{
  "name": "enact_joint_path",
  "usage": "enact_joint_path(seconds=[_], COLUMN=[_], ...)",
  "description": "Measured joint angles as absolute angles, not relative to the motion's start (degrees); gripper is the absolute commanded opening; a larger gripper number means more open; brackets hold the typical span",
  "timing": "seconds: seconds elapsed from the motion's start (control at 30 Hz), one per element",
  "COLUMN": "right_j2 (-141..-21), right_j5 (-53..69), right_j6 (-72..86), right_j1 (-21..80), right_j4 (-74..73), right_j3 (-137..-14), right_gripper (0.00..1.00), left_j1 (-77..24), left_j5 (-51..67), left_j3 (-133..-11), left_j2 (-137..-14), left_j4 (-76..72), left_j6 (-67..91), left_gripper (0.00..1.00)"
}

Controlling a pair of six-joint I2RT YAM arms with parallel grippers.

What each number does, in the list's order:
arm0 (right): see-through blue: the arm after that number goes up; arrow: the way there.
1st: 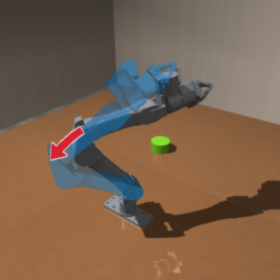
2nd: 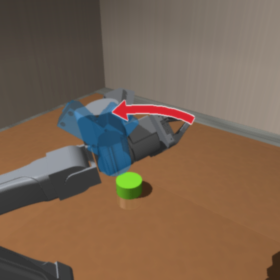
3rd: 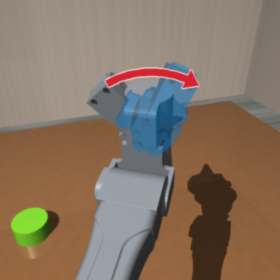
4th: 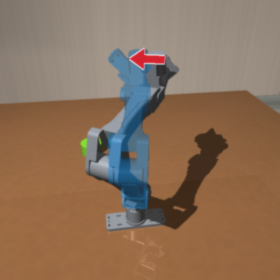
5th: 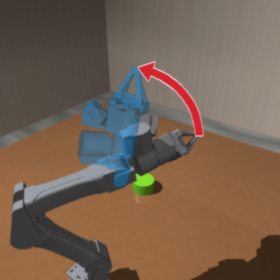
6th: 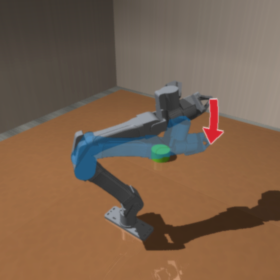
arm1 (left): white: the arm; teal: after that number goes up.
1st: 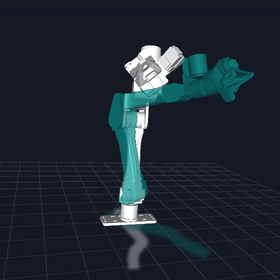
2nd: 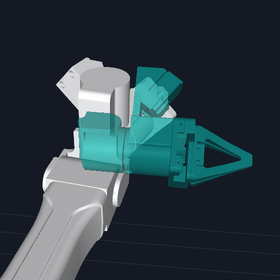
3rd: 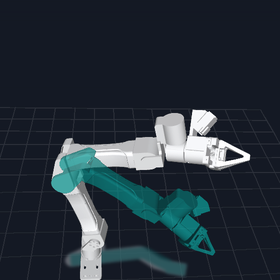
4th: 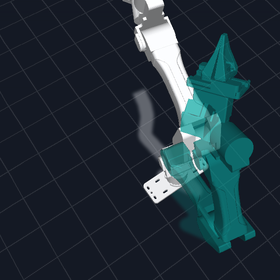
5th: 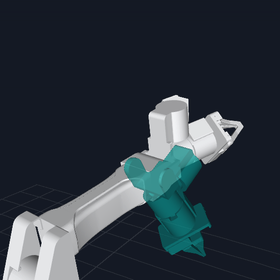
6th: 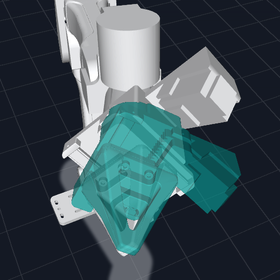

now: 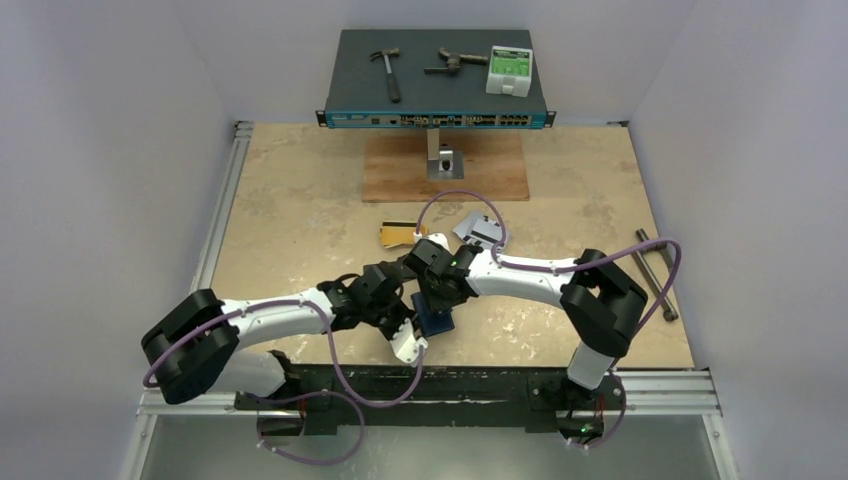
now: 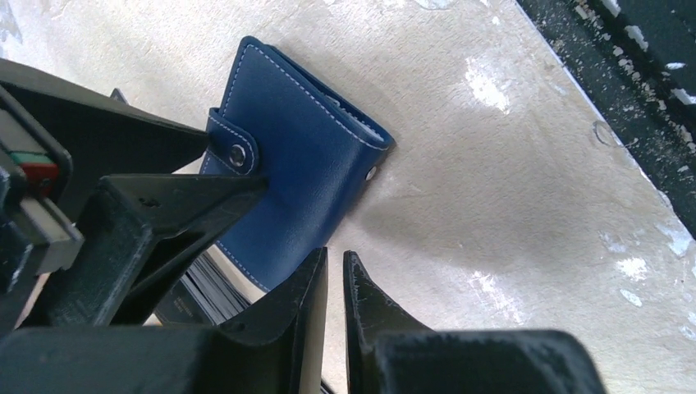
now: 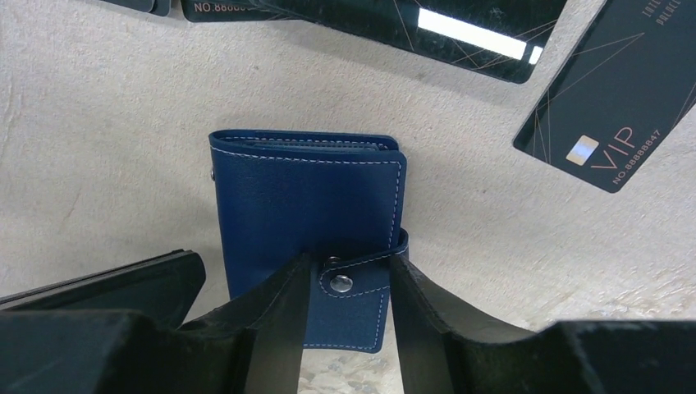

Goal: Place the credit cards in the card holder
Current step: Close the card holder at the center of the board.

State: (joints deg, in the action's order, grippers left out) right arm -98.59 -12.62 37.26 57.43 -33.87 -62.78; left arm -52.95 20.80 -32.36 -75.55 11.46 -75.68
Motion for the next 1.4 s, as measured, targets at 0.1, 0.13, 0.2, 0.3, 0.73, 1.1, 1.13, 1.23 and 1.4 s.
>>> enact_joint_path(seconds=[0.1, 0.13, 0.2, 0.3, 0.73, 1.1, 1.13, 1.23, 1.4], right_j2=[-98.6, -98.6, -98.6, -98.6, -98.4, -94.2, -94.2, -94.2, -94.9], right_j5=[-12.6, -12.6, -12.6, -12.5, -12.4, -12.5, -12.5, -12.5, -12.8], right_j6=[37.3, 37.3, 37.4, 37.5, 37.9, 38.8, 38.9, 38.9, 38.8], right_j1=[57.5, 57.5, 57.5, 57.5, 57.5, 57.5, 57.5, 57.5, 57.7], right_j4=[-33.8, -33.8, -33.8, -33.8, -34.1, -35.8, -35.8, -35.8, -35.9], right_j3=[-62.8, -62.8, -62.8, -62.8, -62.8, -62.8, -62.7, -62.3, -62.3], right_gripper=[0.30, 0.28, 0.25, 0.28, 0.44, 0.43, 0.43, 0.42, 0.40], left_j1=[-53.4, -53.6, -54.1, -54.7, -56.3, -56.7, -56.7, -56.8, -56.8], left_j5=[20.8, 20.7, 20.5, 20.2, 18.5, 17.7, 17.7, 17.7, 17.6], left_j3=[-32.4, -32.4, -32.4, -32.4, -32.2, -34.2, -34.4, -34.5, -34.6], left_j2=[-76.3, -76.6, -77.2, -77.7, -80.0, -82.3, -82.3, -82.4, -82.4], left_j4=[11.0, 10.7, 9.9, 8.8, 4.9, 7.7, 8.1, 8.6, 9.1], left_j6=[-76.1, -76.2, -76.5, -77.5, -79.8, -84.4, -84.7, -85.3, -85.7], left_gripper=[0.19, 0.20, 0.23, 0.25, 0.17, 0.14, 0.14, 0.14, 0.15])
